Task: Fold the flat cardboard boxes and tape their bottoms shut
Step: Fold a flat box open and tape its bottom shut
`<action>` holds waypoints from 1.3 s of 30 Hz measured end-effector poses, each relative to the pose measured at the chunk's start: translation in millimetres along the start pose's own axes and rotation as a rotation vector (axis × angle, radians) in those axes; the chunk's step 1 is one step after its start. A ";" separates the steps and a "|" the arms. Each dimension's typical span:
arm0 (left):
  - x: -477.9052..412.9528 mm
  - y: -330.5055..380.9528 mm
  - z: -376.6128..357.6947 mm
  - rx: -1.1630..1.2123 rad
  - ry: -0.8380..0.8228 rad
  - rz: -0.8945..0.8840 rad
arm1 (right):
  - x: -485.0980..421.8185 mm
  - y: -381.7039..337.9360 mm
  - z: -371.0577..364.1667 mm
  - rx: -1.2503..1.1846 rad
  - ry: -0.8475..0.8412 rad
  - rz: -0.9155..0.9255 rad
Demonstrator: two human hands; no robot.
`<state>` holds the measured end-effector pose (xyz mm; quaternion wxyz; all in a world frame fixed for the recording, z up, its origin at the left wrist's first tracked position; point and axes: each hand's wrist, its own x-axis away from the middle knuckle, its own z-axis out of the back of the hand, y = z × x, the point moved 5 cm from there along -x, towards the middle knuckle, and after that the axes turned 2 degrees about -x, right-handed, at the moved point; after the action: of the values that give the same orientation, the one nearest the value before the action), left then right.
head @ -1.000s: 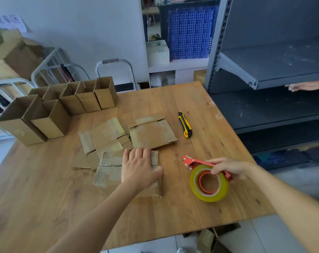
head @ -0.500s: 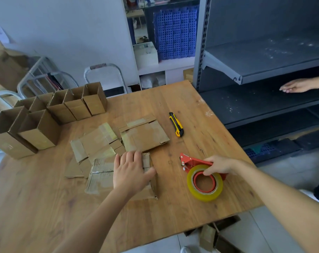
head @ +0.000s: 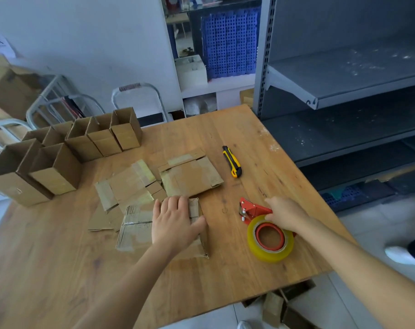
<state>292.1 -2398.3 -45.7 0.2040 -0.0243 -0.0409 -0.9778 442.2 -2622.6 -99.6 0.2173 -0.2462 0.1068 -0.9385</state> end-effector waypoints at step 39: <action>27.5 -131.8 7.6 0.684 0.006 0.561 | 48.3 -179.8 -22.9 -0.554 0.220 -0.096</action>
<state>214.3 -2288.2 -45.5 0.4579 0.0376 -0.3535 -0.8149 328.8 -2484.0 -43.8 0.0842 -0.1979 0.3699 -0.9038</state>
